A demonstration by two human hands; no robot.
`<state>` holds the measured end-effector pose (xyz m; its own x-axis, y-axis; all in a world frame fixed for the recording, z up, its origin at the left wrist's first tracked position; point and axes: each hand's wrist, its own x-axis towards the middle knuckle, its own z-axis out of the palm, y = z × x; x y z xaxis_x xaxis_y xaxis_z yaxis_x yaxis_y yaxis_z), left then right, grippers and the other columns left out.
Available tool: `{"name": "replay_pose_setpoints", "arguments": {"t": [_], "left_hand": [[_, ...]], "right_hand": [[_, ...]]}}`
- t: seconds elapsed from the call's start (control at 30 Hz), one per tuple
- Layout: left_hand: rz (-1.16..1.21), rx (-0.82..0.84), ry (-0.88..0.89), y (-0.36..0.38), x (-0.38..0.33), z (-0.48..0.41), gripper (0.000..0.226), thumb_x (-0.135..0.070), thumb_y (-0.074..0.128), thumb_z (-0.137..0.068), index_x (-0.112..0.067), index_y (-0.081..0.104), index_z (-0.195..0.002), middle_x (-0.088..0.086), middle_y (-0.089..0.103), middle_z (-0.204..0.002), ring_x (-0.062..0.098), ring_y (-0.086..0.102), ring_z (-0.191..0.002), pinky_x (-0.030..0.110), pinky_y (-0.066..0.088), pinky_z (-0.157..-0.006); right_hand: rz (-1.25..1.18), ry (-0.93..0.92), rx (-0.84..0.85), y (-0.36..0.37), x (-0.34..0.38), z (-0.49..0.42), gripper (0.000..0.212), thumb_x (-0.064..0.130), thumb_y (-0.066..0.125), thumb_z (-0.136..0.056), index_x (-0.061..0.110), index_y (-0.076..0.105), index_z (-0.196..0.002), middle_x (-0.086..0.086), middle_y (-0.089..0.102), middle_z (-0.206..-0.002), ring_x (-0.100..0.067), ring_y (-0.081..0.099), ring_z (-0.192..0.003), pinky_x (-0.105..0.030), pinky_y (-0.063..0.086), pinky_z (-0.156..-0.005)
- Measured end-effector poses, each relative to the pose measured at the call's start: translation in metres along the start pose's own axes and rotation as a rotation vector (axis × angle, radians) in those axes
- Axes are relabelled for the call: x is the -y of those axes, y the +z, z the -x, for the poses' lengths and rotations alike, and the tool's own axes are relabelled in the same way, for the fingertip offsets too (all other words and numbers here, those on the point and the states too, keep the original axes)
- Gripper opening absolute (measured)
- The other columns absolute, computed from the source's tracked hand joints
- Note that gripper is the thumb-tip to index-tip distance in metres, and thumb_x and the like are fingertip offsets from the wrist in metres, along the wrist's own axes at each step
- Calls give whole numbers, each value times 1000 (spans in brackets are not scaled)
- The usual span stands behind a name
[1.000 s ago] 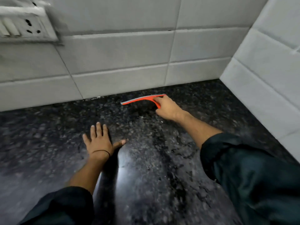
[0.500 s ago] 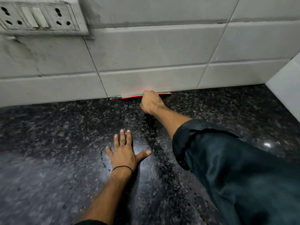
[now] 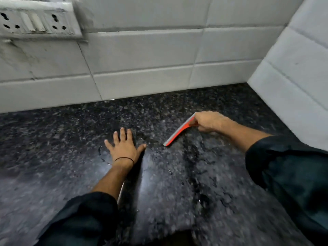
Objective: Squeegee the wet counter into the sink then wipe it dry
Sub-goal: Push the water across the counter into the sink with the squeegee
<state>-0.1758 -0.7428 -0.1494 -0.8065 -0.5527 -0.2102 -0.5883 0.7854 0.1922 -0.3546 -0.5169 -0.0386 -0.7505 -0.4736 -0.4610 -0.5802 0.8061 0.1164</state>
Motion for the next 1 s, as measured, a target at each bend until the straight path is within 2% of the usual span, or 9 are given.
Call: {"name": "replay_pose_setpoints", "arguments": {"t": [0.1, 0.27, 0.4, 0.5, 0.63, 0.73, 0.8, 0.9, 1.0], "left_hand": [[7, -75, 120, 8, -23, 26, 77, -61, 41, -93, -20, 19, -156, 3, 7, -165, 30, 6, -151, 63, 3, -117], [89, 1, 221, 23, -53, 62, 72, -58, 40, -95, -22, 22, -155, 1, 9, -165, 27, 7, -151, 60, 5, -118], [149, -5, 191, 27, -45, 84, 71, -58, 41, -95, -23, 24, -154, 0, 11, -165, 26, 9, -151, 58, 9, -118], [172, -51, 84, 26, -18, 97, 72, -58, 43, -94, -20, 25, -154, 1, 12, -165, 27, 10, -151, 59, 11, -118], [191, -37, -100, 18, 25, 109, 84, -63, 48, -90, -16, 21, -154, 8, 6, -165, 31, 6, -151, 62, 10, -117], [182, 72, -286, 11, 51, 117, 107, -76, 49, -81, -13, 8, -157, 17, -6, -164, 38, -5, -150, 63, 3, -116], [219, 138, -378, 9, 61, 124, 122, -85, 50, -71, -12, 2, -157, 19, -10, -163, 41, -9, -149, 64, 2, -115], [257, 229, -375, 10, 73, 127, 139, -92, 50, -58, -10, -5, -156, 17, -20, -162, 42, -15, -148, 68, 4, -113], [241, 321, -311, 10, 81, 123, 147, -86, 63, -54, -10, -13, -154, 17, -28, -159, 44, -21, -146, 69, 5, -113]], "right_hand": [[29, 9, 63, 30, -61, 63, 42, 31, 57, -90, 40, 58, -131, -2, 62, -131, -27, 61, -115, -35, 50, -94], [62, -42, 179, 68, -119, 146, 44, 36, 51, -96, 53, 48, -136, 4, 61, -132, -21, 59, -118, -31, 45, -93], [164, 12, 208, 64, -129, 167, 49, 26, 53, -91, 54, 53, -131, 6, 65, -125, -21, 63, -112, -30, 49, -87], [76, 59, 112, 52, -118, 160, 57, 14, 55, -84, 51, 58, -127, 3, 69, -118, -23, 65, -107, -33, 51, -88], [-196, -45, -42, 35, -74, 114, 46, 23, 59, -84, 45, 64, -124, -1, 73, -112, -22, 69, -102, -36, 55, -89], [-251, -198, -78, 20, -9, 63, 41, 28, 59, -82, 26, 68, -121, -8, 73, -110, -25, 68, -101, -39, 53, -89], [-253, -240, -104, 9, 42, 30, 42, 26, 55, -77, 25, 68, -116, -9, 73, -106, -27, 69, -98, -40, 55, -86], [-276, -314, -143, -6, 119, -11, 50, 20, 52, -72, 34, 64, -118, -6, 71, -111, -27, 68, -102, -40, 56, -87], [-252, -400, -183, -19, 185, -36, 52, 12, 50, -80, 31, 61, -127, -8, 64, -126, -30, 63, -114, -41, 51, -91]]}}
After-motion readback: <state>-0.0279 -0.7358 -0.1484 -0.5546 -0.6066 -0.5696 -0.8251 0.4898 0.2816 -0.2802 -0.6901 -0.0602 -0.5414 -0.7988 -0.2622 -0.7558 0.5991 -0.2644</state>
